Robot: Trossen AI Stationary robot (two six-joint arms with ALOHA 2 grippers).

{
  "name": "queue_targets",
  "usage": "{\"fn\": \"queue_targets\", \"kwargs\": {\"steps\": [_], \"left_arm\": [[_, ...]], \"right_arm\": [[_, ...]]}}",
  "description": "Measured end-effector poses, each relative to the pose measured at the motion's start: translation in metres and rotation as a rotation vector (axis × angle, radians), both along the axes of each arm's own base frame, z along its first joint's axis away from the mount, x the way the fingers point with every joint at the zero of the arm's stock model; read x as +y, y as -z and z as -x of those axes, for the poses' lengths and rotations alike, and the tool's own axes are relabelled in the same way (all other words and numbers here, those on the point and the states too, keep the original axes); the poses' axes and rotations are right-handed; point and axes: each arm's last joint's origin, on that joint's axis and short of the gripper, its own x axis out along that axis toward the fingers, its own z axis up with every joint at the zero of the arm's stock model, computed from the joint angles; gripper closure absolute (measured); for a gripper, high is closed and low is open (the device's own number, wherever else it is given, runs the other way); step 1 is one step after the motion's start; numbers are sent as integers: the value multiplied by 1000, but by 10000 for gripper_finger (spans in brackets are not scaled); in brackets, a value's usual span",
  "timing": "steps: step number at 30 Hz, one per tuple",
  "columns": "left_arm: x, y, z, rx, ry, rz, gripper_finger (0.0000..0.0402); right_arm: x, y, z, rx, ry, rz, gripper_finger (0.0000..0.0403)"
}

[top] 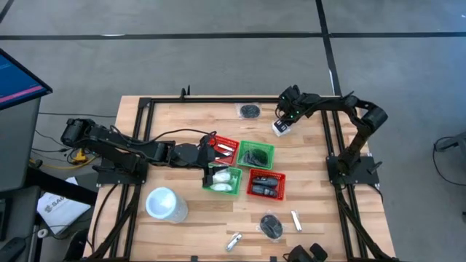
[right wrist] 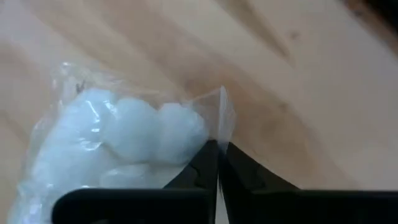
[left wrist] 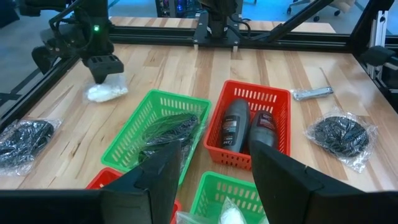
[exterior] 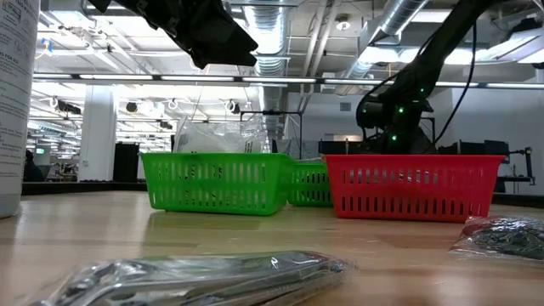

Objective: Pick & Place Travel size toiletries
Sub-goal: Put the white cotton pack into the bottom left green bin

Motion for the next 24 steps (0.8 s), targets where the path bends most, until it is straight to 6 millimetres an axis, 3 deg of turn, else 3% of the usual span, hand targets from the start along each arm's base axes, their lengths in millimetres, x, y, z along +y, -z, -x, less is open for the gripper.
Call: {"fn": "queue_targets", "kwargs": {"steps": [8, 24], "left_arm": [[0, 0, 0, -4, 0, 1, 215], [0, -1, -1, -15, 0, 2, 215]], "right_arm": [[14, -36, 3, -71, -33, 35, 401], [65, -121, 13, -329, -154, 197, 403]]}}
